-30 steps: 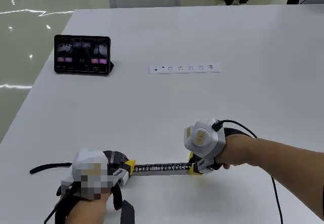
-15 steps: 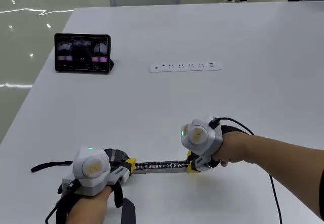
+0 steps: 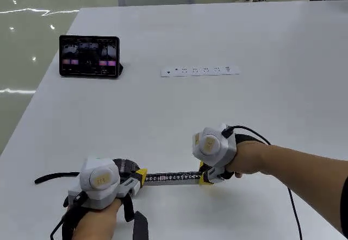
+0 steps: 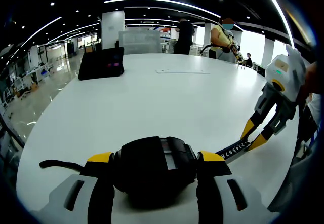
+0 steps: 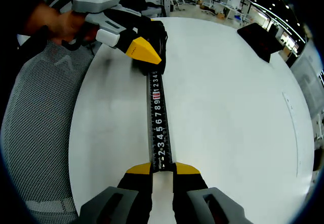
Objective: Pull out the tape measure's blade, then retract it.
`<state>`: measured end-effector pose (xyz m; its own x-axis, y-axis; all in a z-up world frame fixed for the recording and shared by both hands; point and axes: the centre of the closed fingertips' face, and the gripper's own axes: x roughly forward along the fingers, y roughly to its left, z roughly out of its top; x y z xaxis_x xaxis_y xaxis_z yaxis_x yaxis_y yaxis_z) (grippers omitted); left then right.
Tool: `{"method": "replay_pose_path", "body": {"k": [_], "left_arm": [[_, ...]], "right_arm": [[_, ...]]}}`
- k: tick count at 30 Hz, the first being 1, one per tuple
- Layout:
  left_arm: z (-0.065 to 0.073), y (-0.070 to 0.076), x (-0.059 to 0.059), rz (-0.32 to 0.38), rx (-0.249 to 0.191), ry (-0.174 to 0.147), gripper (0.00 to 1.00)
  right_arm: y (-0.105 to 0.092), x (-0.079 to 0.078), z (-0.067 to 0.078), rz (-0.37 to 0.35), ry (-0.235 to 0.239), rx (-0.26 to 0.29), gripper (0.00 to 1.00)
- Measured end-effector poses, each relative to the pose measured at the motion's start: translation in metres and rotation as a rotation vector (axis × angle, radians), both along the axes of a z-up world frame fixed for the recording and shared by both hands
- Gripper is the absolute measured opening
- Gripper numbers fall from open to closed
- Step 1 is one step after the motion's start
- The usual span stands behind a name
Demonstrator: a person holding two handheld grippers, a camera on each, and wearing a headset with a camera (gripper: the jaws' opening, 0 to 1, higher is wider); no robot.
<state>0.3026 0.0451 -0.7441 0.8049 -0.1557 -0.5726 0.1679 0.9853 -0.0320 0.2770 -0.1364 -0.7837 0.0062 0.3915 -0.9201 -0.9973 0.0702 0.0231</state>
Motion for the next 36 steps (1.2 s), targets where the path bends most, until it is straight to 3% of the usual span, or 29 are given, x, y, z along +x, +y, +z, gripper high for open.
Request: {"method": "replay_pose_path", "body": {"k": [36], "left_arm": [[0.0,0.001,0.0,-0.009,-0.001,0.001,0.61]], "right_arm": [[0.021,-0.001,0.0,-0.005,-0.003,0.015,0.11]]}}
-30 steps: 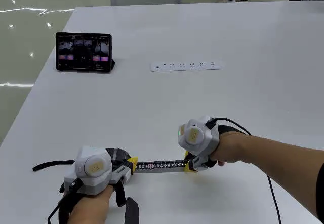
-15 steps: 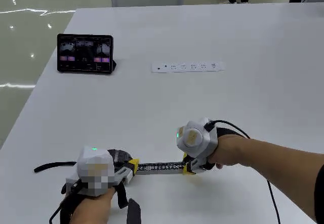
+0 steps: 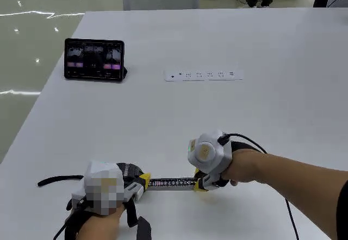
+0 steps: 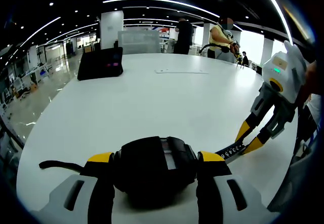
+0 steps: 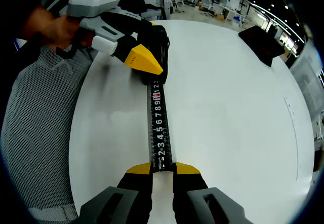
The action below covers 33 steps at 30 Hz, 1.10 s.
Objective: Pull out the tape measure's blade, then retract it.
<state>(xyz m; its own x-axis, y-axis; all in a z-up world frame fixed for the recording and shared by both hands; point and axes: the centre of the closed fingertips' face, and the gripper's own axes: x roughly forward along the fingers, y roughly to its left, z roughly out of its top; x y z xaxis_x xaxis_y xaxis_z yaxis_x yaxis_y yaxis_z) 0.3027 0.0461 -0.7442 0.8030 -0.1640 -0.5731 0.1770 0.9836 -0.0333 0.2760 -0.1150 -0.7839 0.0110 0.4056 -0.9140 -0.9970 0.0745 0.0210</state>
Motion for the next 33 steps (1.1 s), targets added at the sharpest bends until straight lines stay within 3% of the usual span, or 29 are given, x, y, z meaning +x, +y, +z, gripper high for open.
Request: {"method": "replay_pose_path", "body": {"k": [33], "left_arm": [[0.0,0.0,-0.001,-0.003,-0.008,0.003,0.61]], "right_arm": [[0.016,-0.002,0.0,0.013,-0.013,0.033,0.11]]}}
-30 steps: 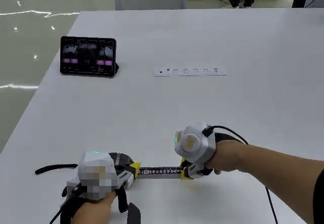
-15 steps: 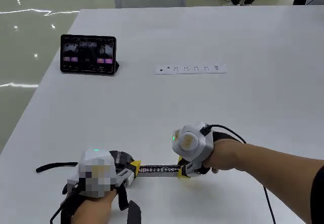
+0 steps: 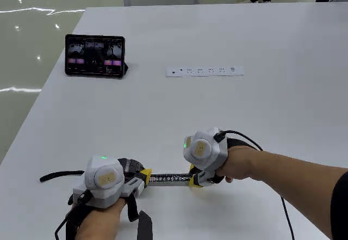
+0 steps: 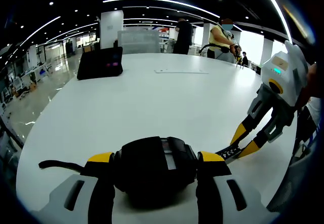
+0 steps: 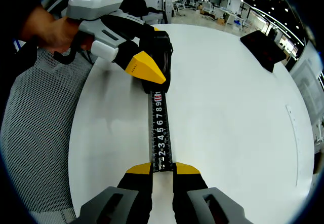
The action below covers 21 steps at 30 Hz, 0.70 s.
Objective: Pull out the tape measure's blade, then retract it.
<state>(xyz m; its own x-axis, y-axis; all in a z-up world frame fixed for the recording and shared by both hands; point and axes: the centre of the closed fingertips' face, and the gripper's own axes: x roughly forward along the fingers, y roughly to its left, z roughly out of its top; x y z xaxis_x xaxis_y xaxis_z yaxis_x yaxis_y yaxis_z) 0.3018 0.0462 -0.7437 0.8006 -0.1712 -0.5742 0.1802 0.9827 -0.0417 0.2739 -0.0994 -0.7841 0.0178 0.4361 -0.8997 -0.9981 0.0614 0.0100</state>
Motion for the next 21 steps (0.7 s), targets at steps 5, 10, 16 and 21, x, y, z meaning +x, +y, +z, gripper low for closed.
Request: {"method": "replay_pose_path", "body": {"k": [5,10,16,21], "left_arm": [[0.0,0.0,0.0,-0.001,-0.002,-0.003,0.61],[0.0,0.0,0.0,-0.002,-0.007,-0.005,0.61],[0.0,0.0,0.001,-0.002,-0.007,-0.006,0.61],[0.001,-0.001,0.0,-0.004,-0.006,-0.01,0.61]], "right_arm": [[0.002,0.0,0.0,0.003,-0.002,0.005,0.11],[0.006,0.001,0.001,-0.003,0.002,0.015,0.11],[0.01,0.001,0.001,-0.003,0.002,0.02,0.11],[0.012,0.001,0.002,-0.016,0.016,0.03,0.11]]}}
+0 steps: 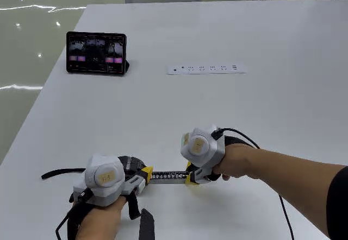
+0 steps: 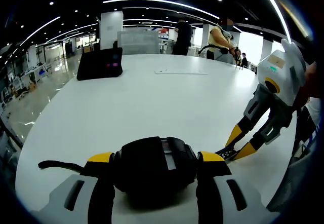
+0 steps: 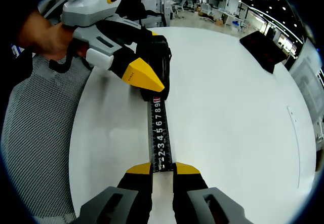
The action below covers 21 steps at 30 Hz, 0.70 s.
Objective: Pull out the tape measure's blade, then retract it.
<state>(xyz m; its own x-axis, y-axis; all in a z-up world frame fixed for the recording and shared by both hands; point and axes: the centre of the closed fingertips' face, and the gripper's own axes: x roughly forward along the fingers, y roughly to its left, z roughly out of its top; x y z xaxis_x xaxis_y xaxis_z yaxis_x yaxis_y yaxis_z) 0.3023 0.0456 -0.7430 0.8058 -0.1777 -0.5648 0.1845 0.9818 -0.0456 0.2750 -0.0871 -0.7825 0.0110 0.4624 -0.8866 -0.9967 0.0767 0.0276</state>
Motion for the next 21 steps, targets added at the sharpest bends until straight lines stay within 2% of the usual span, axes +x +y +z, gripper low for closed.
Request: {"method": "replay_pose_path", "body": {"k": [10,21], "left_arm": [[-0.0001,0.0005,0.0001,-0.001,0.003,-0.002,0.61],[0.0,0.0008,-0.0002,-0.006,-0.004,-0.001,0.61]], "right_arm": [[0.0048,-0.0004,-0.0003,0.015,-0.02,0.002,0.11],[0.0105,0.0005,-0.0006,-0.006,-0.007,0.009,0.11]]}}
